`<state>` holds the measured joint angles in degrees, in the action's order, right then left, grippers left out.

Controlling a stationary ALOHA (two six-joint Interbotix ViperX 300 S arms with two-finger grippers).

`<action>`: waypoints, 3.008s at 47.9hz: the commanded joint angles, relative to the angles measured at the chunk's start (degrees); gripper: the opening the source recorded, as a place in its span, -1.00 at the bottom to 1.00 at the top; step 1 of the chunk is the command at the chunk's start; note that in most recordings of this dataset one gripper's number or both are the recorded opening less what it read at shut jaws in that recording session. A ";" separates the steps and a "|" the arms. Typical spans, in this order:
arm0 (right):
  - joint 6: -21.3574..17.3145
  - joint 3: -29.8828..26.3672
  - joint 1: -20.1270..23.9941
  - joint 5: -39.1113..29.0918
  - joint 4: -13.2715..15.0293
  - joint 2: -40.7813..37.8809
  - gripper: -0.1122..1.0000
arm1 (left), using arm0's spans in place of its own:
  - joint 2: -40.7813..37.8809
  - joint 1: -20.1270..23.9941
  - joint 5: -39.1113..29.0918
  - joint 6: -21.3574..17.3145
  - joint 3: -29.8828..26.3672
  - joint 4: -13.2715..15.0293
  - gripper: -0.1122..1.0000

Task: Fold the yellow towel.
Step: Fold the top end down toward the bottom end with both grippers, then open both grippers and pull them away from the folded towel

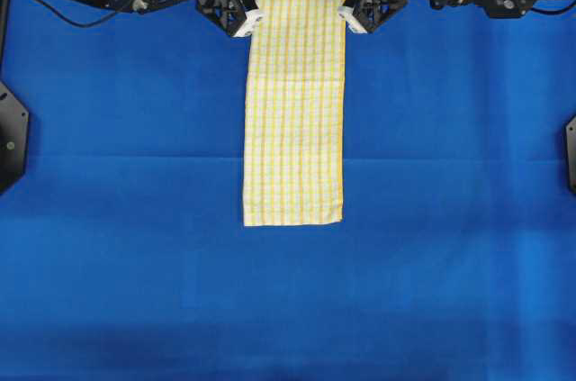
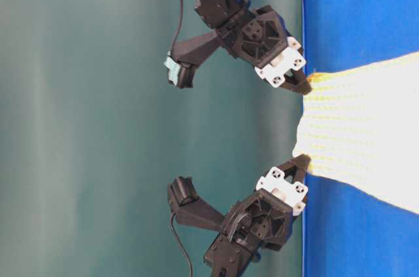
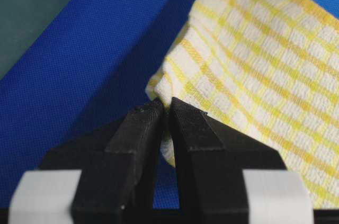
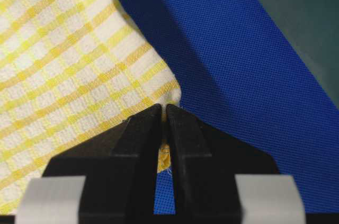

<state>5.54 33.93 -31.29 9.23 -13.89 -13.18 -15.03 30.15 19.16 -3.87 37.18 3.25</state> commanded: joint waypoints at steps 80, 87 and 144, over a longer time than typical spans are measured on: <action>-1.14 10.37 33.93 -3.96 -10.63 14.06 -0.72 | 14.50 -38.67 8.53 10.99 17.05 0.53 -0.73; -1.14 10.37 34.54 -3.96 -10.72 13.27 -0.72 | 13.27 -39.20 8.44 10.46 16.88 0.53 -0.73; -0.97 9.05 37.18 -4.04 -10.99 12.13 0.54 | 12.66 -40.43 4.13 10.02 15.47 0.35 0.23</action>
<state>4.39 44.12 5.71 5.01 -24.79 -2.90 -5.01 -10.37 25.05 6.42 53.09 3.78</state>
